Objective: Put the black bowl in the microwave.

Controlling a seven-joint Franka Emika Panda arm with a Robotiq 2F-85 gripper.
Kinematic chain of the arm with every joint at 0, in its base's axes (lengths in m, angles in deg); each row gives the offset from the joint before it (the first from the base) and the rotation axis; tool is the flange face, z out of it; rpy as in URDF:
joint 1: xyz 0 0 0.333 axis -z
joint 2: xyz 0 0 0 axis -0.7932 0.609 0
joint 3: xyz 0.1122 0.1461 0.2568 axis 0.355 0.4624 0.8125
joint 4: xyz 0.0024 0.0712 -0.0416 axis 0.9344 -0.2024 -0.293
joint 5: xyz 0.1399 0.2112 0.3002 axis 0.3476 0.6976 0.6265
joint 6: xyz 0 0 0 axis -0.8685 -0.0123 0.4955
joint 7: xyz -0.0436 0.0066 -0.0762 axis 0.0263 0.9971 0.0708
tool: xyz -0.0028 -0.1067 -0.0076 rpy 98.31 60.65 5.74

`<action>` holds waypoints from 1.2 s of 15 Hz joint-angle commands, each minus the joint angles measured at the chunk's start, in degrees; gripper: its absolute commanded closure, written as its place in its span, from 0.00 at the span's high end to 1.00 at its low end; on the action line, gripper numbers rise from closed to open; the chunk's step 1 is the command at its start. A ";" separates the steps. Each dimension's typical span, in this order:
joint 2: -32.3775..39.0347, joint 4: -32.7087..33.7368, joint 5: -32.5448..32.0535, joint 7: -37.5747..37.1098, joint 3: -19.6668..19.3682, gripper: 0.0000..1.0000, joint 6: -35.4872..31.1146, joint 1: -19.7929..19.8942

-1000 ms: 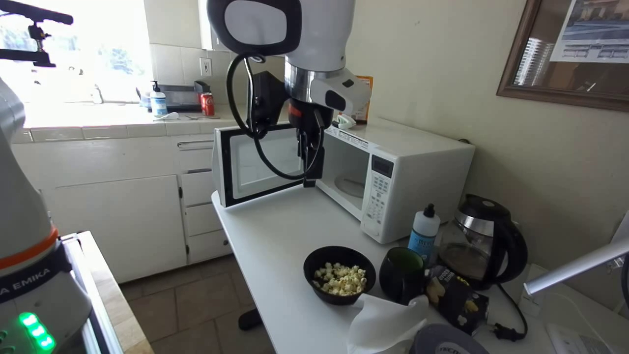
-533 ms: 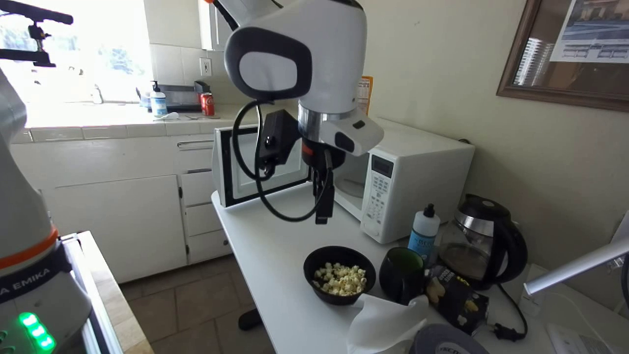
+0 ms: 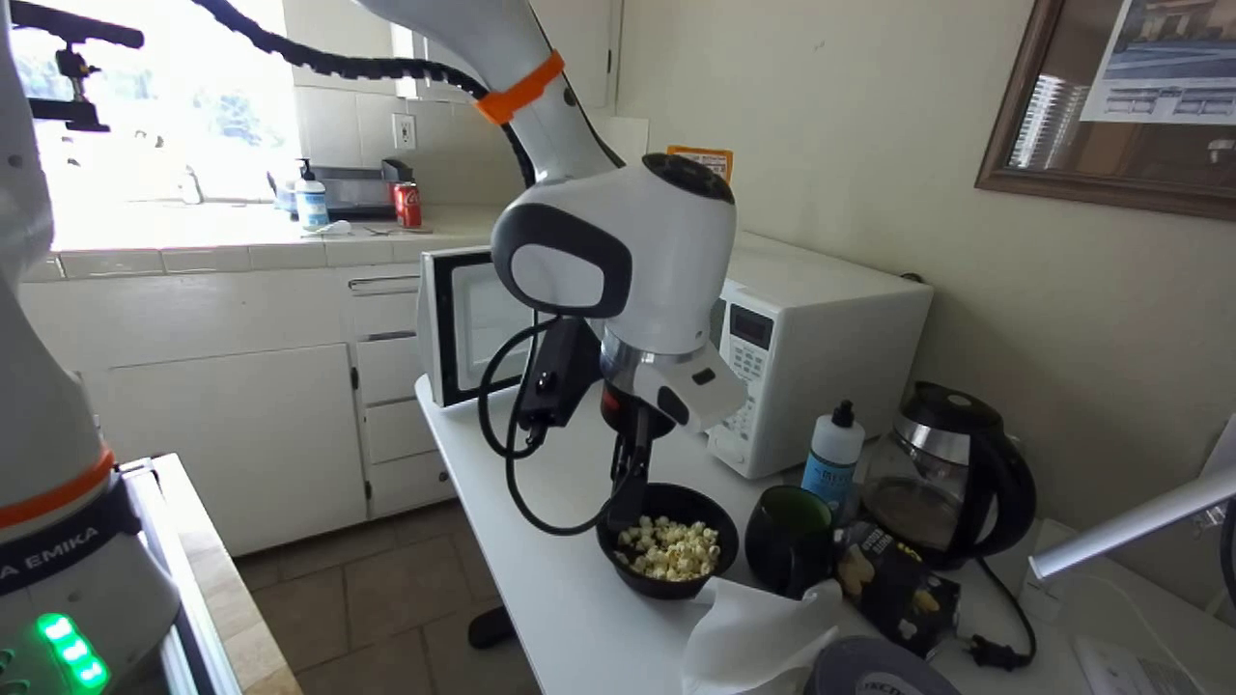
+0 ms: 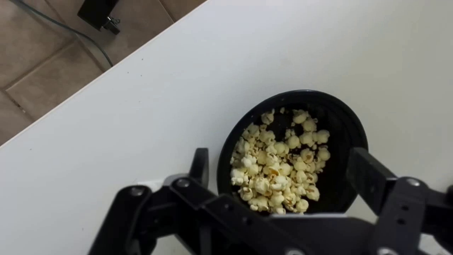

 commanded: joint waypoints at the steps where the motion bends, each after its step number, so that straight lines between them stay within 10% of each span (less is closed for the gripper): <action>1: 9.51 5.42 4.48 1.82 4.31 1.00 -2.12 3.56; 18: 25.97 19.52 5.01 0.96 13.38 1.00 -4.59 13.46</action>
